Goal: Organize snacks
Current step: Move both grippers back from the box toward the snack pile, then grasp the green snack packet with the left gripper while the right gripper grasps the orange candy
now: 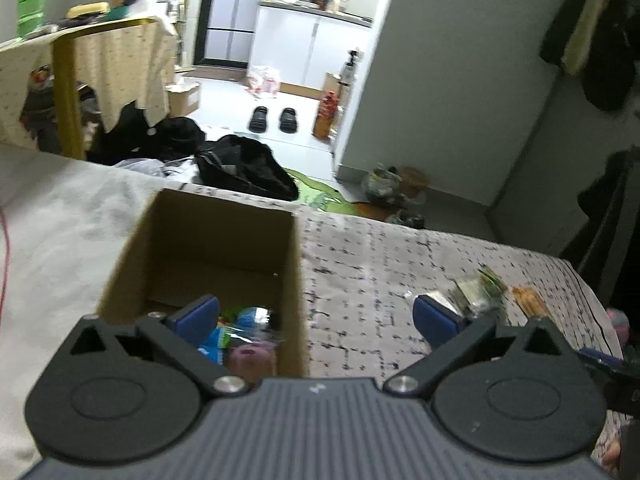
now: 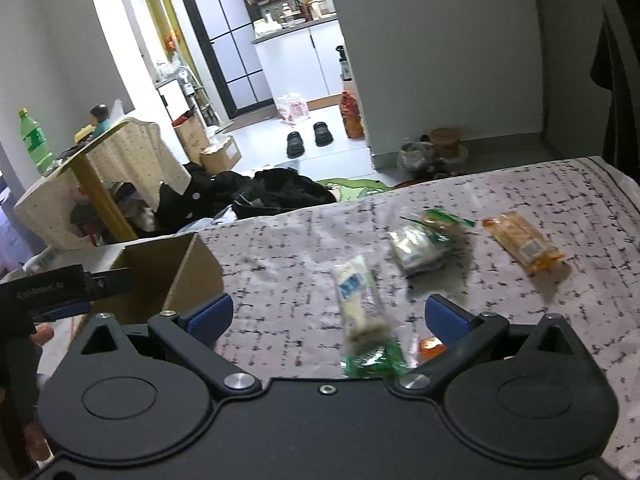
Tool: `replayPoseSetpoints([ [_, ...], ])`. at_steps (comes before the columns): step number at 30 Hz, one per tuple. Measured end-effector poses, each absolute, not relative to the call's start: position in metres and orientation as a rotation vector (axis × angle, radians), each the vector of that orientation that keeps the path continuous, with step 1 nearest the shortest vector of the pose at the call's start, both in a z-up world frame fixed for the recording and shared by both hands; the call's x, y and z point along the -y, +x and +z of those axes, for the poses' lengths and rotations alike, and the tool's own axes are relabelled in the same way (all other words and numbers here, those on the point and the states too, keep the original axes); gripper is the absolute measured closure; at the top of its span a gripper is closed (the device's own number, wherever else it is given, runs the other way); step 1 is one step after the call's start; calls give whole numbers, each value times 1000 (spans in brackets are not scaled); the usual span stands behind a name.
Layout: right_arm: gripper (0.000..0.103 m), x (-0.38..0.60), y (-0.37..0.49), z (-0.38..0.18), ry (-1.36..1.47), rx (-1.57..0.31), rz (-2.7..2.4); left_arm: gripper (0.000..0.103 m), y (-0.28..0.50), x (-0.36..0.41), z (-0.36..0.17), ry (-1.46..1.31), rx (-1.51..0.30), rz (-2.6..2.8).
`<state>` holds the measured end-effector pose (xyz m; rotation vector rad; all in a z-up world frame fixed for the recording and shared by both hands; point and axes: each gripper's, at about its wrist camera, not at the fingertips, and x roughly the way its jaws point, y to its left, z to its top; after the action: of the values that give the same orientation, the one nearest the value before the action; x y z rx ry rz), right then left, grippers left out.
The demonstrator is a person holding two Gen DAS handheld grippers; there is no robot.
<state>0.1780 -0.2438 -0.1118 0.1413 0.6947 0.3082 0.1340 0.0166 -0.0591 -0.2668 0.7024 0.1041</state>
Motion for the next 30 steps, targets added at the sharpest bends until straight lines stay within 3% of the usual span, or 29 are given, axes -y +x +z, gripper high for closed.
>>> replayPoseSetpoints([
  [21, 0, 296, 172, -128, 167, -737, 234, 1, 157, 65, -92, -126, -797, -187],
  [30, 0, 315, 177, -143, 162, -786, 184, 6, 177, 81, -123, -144, -866, -250],
])
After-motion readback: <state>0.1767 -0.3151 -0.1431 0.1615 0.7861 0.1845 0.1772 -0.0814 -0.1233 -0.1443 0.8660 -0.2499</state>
